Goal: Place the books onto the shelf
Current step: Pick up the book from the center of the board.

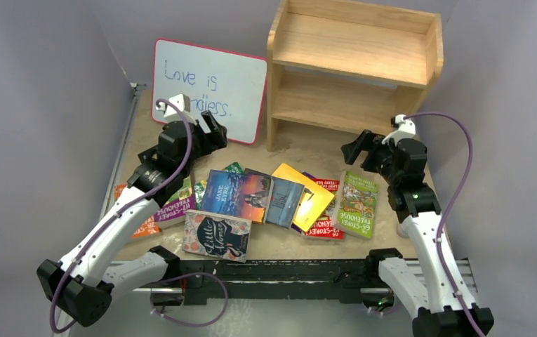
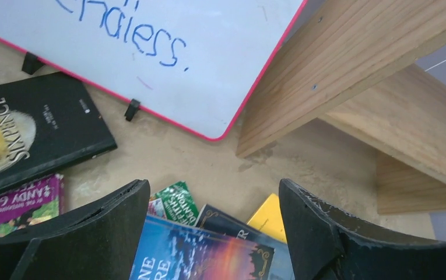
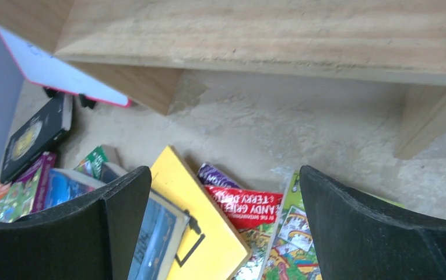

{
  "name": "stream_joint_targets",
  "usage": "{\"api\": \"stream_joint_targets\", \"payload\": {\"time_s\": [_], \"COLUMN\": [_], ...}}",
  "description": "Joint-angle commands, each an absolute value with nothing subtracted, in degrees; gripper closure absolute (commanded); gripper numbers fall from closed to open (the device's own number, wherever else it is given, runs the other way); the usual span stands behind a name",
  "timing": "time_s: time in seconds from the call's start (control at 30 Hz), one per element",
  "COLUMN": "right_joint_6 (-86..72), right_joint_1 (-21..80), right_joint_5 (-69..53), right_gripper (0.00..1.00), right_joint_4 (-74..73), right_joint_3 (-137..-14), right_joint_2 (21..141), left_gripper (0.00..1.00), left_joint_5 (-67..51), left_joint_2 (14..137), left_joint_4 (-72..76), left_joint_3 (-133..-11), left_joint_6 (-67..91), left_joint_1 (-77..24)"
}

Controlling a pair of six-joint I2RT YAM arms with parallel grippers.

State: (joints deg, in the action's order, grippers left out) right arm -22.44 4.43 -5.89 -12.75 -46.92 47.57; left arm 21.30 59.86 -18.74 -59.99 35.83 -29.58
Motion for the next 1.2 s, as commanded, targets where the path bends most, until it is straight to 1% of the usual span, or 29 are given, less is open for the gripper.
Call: {"api": "stream_joint_targets", "payload": {"time_s": [0.0, 0.1, 0.17, 0.23, 0.3, 0.43, 0.47, 0.5, 0.63, 0.77, 0.87, 0.93, 1.0, 1.17], "right_joint_6": [-25.8, -28.8, -29.7, -31.2, -32.3, -33.6, -34.1, -34.5, -35.7, -38.4, -40.7, -41.4, -41.4, -39.0], "right_joint_1": [4.3, 4.3, 4.3, 4.5, 6.0, 12.2, 13.7, 15.4, 24.1, 31.7, 37.1, 41.7, 46.6, 58.0], "right_joint_5": [-14.6, -17.6, -19.0, -22.6, -24.0, -21.2, -20.6, -19.9, -13.1, -6.9, -2.1, 1.9, 6.9, 15.7], "right_gripper": [0.01, 0.01, 0.02, 0.09, 0.13, 0.16, 0.16, 0.16, 0.19, 0.25, 0.27, 0.26, 0.26, 0.26], "right_joint_4": [-8.7, -5.3, -4.4, -3.1, -1.7, -0.3, -0.3, 1.0, 1.8, 4.3, 6.6, 7.5, 8.4, 8.8], "right_joint_3": [-43.4, -40.4, -40.8, -41.2, -41.4, -42.9, -43.2, -43.7, -46.7, -49.6, -52.3, -54.9, -58.0, -70.1], "right_joint_2": [43.7, 43.6, 45.7, 48.3, 50.1, 53.2, 54.2, 55.2, 60.6, 66.7, 72.0, 75.6, 79.4, 91.0], "left_gripper": [0.19, 0.19, 0.19, 0.19, 0.18, 0.16, 0.15, 0.15, 0.16, 0.16, 0.16, 0.16, 0.17, 0.17], "left_joint_5": [22.9, 22.2, 22.7, 24.3, 26.3, 30.6, 30.3, 27.5, 13.5, 11.2, 7.4, 4.7, 4.5, 5.9], "left_joint_2": [55.7, 54.3, 53.7, 53.3, 53.4, 56.4, 58.1, 59.4, 65.6, 71.3, 74.2, 74.7, 74.7, 73.7], "left_joint_4": [-23.5, -25.8, -27.3, -28.8, -29.9, -32.6, -33.2, -33.4, -32.7, -32.7, -32.3, -30.5, -29.3, -27.7], "left_joint_3": [-58.9, -58.3, -58.2, -58.1, -58.3, -60.7, -61.8, -62.5, -64.5, -67.2, -66.6, -64.2, -61.9, -57.6], "left_joint_6": [34.4, 34.4, 34.2, 34.3, 34.6, 35.7, 36.2, 36.4, 37.8, 39.6, 42.1, 43.2, 44.1, 45.1], "left_joint_1": [-29.2, -29.2, -29.2, -29.2, -29.2, -28.1, -26.6, -23.6, -5.6, 4.4, 11.9, 15.6, 17.6, 18.8]}}
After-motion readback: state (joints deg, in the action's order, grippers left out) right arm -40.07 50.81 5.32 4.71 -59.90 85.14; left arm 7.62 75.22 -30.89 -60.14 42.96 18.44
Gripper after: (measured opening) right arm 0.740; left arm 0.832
